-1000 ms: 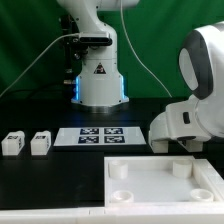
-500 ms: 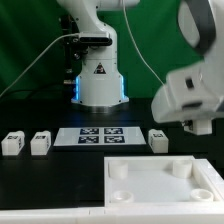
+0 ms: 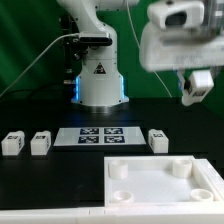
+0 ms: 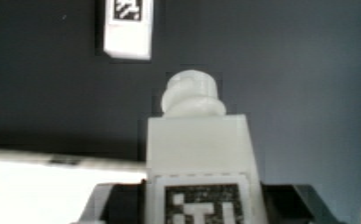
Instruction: Assemble one leg
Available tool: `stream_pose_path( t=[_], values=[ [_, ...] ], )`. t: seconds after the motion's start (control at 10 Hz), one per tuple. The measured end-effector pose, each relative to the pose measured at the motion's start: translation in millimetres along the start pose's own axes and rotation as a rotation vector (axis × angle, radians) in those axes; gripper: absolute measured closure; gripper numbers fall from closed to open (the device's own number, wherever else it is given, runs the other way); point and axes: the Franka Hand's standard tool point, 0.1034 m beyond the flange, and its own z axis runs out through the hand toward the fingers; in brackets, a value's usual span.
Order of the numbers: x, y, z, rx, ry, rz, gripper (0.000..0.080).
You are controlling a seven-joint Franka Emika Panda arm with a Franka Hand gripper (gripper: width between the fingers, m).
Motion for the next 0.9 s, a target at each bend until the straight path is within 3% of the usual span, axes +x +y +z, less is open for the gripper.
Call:
stream_pose_path(
  t=[0.4,0.5,0.6,0.7,0.8,0.9],
  values=[
    [7.3,-5.2,-0.7,0.041,0.378,-0.01,0.0509],
    [3.8,-5.3,3.4,0.047,0.411,-0.011,0.0509],
    [10.1,0.6,-1.0,0.037,0.414,-0.034,0.0509],
    [35.1,11.5,-19.9,0.025,0.444,-0.043,0.0509],
    [61.2,14.4,-36.4,0.03,0.478,-0.035,0.0509],
    [84.6,13.7,-40.6,0.035,0.496,-0.042,0.0509]
  ],
)
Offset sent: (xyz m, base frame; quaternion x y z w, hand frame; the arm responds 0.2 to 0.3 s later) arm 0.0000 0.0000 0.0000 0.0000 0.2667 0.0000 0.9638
